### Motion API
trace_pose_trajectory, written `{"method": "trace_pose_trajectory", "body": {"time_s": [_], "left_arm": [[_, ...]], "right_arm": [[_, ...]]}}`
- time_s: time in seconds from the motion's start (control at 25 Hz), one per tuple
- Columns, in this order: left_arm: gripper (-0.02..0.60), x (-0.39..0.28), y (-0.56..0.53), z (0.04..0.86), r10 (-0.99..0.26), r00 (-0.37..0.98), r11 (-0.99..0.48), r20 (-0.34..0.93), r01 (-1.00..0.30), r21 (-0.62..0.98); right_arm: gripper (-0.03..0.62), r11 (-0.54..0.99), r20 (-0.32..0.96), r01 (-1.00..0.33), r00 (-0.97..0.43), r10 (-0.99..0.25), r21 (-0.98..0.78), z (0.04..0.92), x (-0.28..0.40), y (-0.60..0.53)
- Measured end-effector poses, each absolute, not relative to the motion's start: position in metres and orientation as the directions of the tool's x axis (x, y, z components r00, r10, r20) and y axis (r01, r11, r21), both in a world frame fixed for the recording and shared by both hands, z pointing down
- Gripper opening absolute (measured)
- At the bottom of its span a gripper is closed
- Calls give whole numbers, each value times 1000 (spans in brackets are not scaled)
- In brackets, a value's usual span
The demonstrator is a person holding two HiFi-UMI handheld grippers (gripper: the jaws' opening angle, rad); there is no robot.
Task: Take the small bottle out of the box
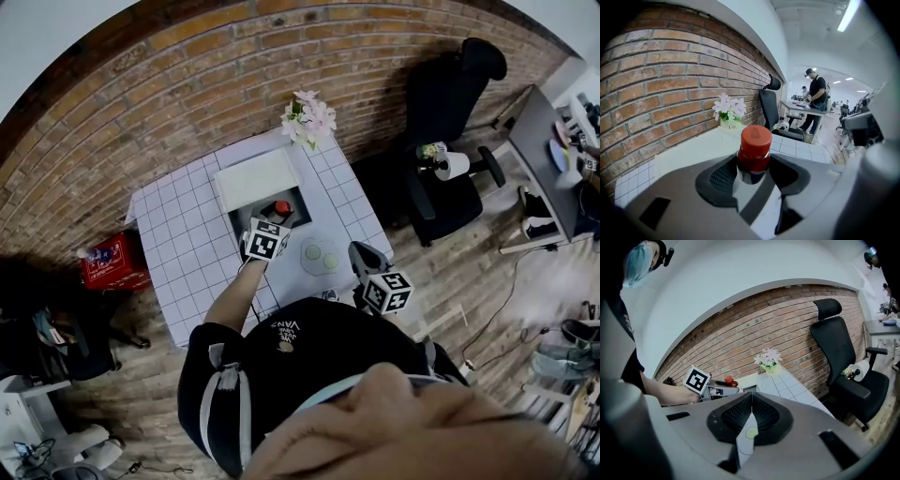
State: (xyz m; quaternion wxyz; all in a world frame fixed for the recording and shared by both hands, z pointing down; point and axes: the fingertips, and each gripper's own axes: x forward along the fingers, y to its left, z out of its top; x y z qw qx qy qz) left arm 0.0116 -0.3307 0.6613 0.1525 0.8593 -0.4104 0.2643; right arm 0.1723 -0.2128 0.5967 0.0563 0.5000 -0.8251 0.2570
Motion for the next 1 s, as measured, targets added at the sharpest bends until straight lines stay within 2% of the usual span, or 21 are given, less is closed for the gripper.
{"method": "trace_pose_trajectory", "body": {"time_s": [0.52,1.0], "left_arm": [[222,-9,-287,626,-616,589,-683,524,-730,18],[222,-53,-244,611,-590,636,-713,498,-699,48]], "right_arm": [[3,363,325,-853,-488,-810,-376,596,133,-192],[3,290,302,-869,-424,-854,-402,605,93,-164]]}}
